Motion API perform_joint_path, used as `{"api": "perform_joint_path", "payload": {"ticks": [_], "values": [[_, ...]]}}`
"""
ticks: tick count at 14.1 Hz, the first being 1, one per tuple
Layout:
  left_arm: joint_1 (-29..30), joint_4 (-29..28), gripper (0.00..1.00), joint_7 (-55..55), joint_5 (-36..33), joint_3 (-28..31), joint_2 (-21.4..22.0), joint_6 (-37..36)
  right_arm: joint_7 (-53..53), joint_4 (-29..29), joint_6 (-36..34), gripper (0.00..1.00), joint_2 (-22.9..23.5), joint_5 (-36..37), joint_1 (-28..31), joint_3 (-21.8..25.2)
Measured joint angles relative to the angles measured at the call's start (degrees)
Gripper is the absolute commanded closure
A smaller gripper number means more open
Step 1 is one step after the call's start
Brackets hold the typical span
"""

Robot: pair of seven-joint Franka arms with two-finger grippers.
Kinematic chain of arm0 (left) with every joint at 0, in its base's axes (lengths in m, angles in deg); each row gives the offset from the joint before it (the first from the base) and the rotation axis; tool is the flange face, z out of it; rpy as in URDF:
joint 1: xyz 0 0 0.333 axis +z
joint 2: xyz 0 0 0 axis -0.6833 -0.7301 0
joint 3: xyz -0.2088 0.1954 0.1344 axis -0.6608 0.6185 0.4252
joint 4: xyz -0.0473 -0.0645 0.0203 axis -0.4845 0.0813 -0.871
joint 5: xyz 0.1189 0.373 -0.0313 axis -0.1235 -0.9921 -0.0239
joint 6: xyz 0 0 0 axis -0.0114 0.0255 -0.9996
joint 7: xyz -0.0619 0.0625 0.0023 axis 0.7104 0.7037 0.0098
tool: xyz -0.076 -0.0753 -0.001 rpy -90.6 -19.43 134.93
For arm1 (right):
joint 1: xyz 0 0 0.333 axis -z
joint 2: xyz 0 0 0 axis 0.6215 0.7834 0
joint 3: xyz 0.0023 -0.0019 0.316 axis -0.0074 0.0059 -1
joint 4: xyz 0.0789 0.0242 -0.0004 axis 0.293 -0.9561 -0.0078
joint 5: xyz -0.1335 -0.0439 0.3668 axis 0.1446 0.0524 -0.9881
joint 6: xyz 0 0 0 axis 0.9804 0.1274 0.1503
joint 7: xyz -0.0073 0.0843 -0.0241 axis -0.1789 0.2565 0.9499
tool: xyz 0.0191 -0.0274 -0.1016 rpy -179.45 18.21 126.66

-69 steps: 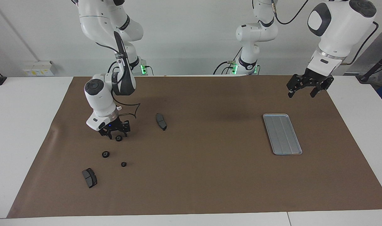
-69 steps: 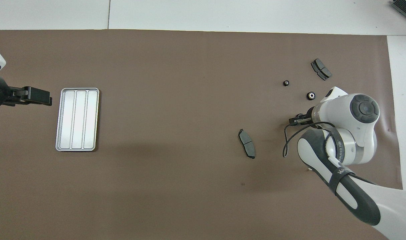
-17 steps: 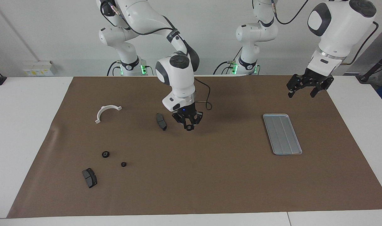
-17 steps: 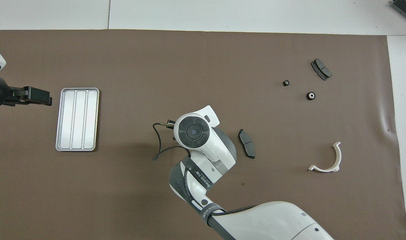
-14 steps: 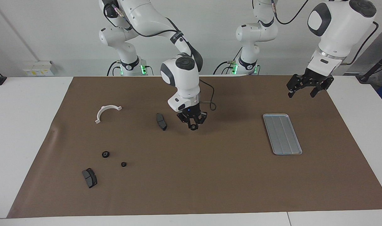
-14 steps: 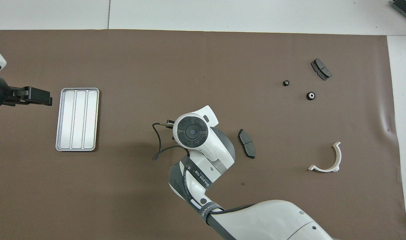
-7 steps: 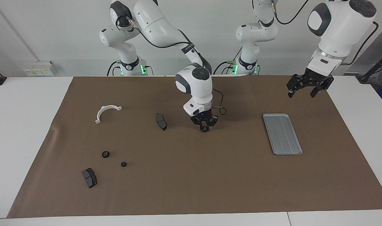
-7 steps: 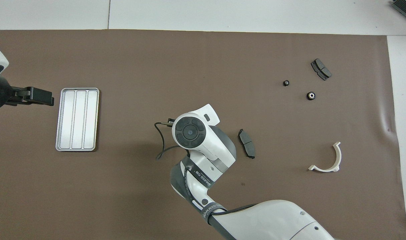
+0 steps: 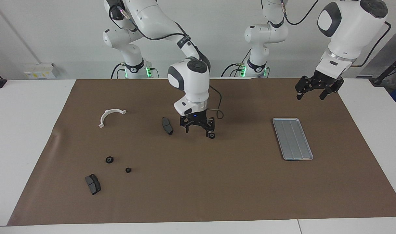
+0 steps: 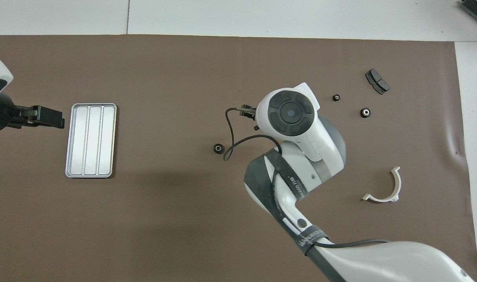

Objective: Pick bearing gear from pile to tray
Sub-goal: 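Lower the bearing at the table center and open the right gripper, then return the right gripper to the pile while the left gripper reaches center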

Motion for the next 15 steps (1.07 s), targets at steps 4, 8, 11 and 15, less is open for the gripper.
{"api": "perform_joint_path", "payload": {"ticks": [4,8,11,15], "values": [[0.00,-0.01,0.00,0.00,0.00,0.00,0.05,0.02,13.59,-0.21,-3.69,0.00,-2.65,-0.01,8.55,-0.02],[-0.11,-0.03,0.00,0.01,0.00,-0.24,0.05,0.05,22.90,-0.31,-4.03,0.00,-2.79,-0.36,14.89,-0.09],[-1.73,-0.28,0.00,2.30,0.00,-0.56,-0.19,0.18,30.44,-0.30,-5.69,0.00,-3.58,-2.05,19.37,-0.11],[-7.23,0.88,0.00,8.83,0.00,-0.77,-3.64,0.79,41.02,-0.53,-5.88,0.00,-3.93,-6.06,26.10,-0.11]]}}
